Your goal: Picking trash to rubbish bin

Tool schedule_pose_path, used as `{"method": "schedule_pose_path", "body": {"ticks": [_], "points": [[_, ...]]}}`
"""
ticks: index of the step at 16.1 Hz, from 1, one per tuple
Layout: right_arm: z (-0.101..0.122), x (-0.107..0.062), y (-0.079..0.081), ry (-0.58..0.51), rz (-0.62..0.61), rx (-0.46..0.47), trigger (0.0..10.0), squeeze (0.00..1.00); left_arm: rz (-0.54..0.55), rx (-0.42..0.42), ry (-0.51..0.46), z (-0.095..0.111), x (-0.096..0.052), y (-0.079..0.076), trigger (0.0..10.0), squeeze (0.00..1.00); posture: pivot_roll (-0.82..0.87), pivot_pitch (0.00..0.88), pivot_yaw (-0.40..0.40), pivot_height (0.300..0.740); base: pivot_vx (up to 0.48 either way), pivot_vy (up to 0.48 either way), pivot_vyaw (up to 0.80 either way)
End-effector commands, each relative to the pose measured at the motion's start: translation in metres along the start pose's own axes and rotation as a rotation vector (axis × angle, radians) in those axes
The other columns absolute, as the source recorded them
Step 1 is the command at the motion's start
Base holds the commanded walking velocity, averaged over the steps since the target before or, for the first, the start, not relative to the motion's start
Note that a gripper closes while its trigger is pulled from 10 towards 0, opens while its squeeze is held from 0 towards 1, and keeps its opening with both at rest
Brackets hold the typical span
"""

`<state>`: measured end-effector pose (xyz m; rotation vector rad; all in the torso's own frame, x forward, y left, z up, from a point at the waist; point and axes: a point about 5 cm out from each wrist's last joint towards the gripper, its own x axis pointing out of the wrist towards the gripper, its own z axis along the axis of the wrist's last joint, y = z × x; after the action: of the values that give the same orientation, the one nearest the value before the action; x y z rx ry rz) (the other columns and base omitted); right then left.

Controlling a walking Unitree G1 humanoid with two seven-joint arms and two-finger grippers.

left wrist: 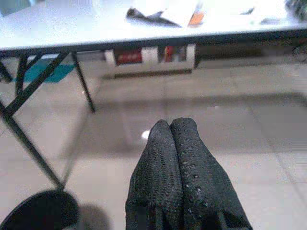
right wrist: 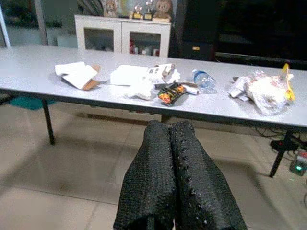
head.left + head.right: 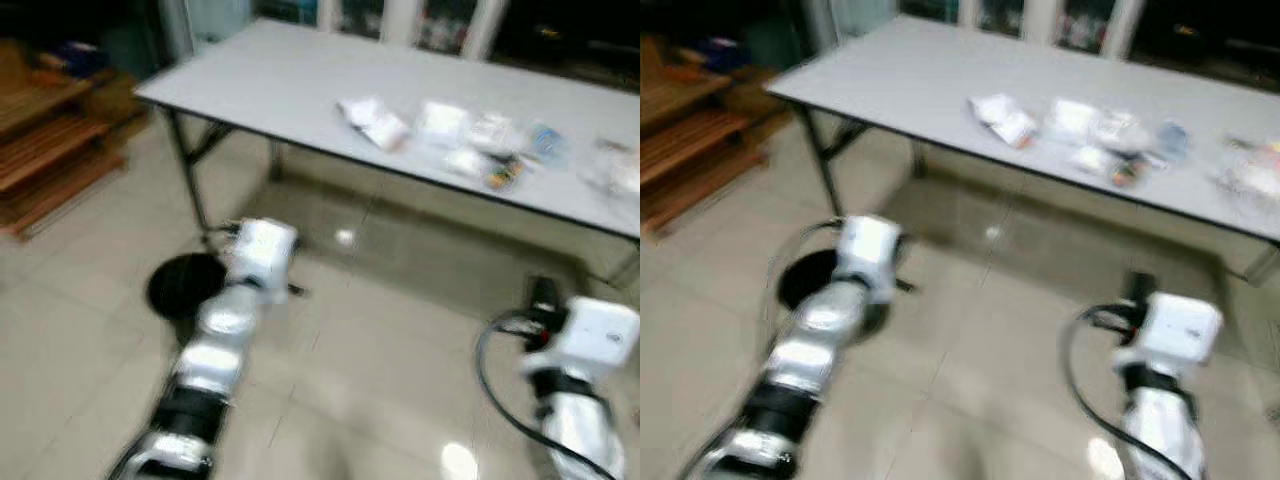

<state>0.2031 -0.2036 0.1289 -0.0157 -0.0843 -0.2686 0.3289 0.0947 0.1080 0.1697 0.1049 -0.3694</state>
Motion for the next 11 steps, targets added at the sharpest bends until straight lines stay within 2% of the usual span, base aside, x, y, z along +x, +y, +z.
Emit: {"method": "schedule_pose_path", "body": {"ticks": [1,7,11], "points": [[0.0024,0.0013,0.0077,-0.016,0.022,0.022,10.0,0.0,0.047,0.013,0.017,-0.0039,-0.0037,0.0168,10.0,0.0,0.13,0.055,-0.061,0.74,0.461,0.0,0.0],[0.0012,0.0024,0.0087,-0.016,0.023,0.031,10.0,0.0,0.04,0.044,0.02,-0.0043,-0.0018,0.016,10.0,0.0,0.13,0.056,-0.061,0.74,0.46,0.0,0.0],[0.0005,0.0023,0.0083,-0.012,0.021,0.033,10.0,0.0,0.03,0.035,0.016,-0.0029,0.0016,0.0125,10.0,0.0,0.13,0.056,-0.062,0.74,0.401,0.0,0.0]]}}
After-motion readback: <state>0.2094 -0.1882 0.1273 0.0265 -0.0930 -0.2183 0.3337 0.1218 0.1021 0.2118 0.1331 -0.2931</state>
